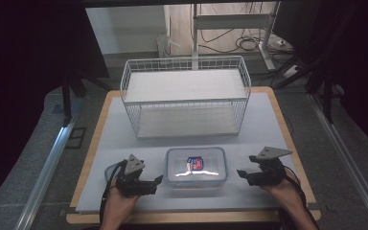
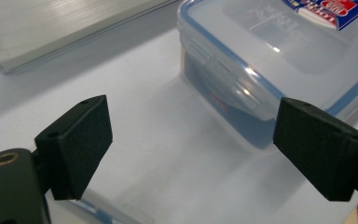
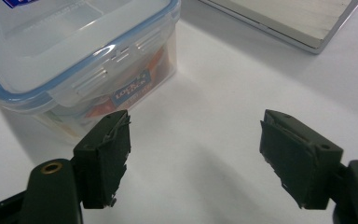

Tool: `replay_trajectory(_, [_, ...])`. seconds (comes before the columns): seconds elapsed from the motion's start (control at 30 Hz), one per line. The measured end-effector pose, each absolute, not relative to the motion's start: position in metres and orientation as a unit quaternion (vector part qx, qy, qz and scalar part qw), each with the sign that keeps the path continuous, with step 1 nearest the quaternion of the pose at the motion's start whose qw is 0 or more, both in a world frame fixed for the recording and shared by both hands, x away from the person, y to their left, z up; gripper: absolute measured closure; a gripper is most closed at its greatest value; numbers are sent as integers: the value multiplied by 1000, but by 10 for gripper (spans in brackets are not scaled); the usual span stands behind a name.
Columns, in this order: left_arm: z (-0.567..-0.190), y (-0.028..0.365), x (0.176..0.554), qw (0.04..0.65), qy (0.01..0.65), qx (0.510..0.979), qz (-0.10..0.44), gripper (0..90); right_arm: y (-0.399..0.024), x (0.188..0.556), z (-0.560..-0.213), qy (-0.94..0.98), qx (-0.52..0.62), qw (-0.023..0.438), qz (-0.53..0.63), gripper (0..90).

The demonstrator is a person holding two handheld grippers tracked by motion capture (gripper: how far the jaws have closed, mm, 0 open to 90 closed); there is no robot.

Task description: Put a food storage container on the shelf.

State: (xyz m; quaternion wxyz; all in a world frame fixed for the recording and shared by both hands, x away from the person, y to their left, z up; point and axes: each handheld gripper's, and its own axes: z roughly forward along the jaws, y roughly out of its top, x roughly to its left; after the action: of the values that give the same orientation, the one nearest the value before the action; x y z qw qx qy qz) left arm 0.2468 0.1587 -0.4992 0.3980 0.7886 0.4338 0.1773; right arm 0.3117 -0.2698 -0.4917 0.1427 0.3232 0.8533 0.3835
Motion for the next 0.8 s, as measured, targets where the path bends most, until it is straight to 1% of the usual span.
replay_trajectory(0.2, [-493, 159, 254, 413, 444, 785, 125, 129, -268, 312, -488, 853, 325, 138, 385, 215])
replay_trajectory(0.33, [-490, 158, 260, 414, 443, 789, 100, 93, -266, 312, -484, 853, 325, 129, 388, 184])
replay_trajectory(0.4, [-488, 157, 263, 418, 443, 789, 85, 70, -264, 313, -481, 853, 327, 116, 390, 159])
replay_trajectory(0.43, [-487, 157, 265, 418, 444, 788, 81, 72, -262, 314, -480, 853, 331, 106, 390, 150])
replay_trajectory(0.5, [-484, 156, 269, 416, 443, 791, 70, 84, -260, 316, -478, 854, 333, 87, 391, 140])
replay_trajectory(0.53, [-483, 155, 271, 417, 442, 791, 64, 107, -257, 317, -477, 855, 335, 71, 391, 135])
replay_trajectory(0.57, [-483, 155, 274, 420, 442, 790, 57, 107, -257, 317, -477, 855, 335, 71, 391, 135])
replay_trajectory(0.6, [-483, 155, 277, 424, 443, 789, 46, 134, -254, 318, -475, 853, 336, 61, 395, 130])
replay_trajectory(0.63, [-484, 155, 280, 427, 444, 787, 35, 134, -254, 318, -475, 853, 336, 61, 395, 130])
replay_trajectory(0.8, [-489, 148, 295, 427, 446, 786, -17, 140, -244, 321, -474, 852, 337, 26, 401, 117])
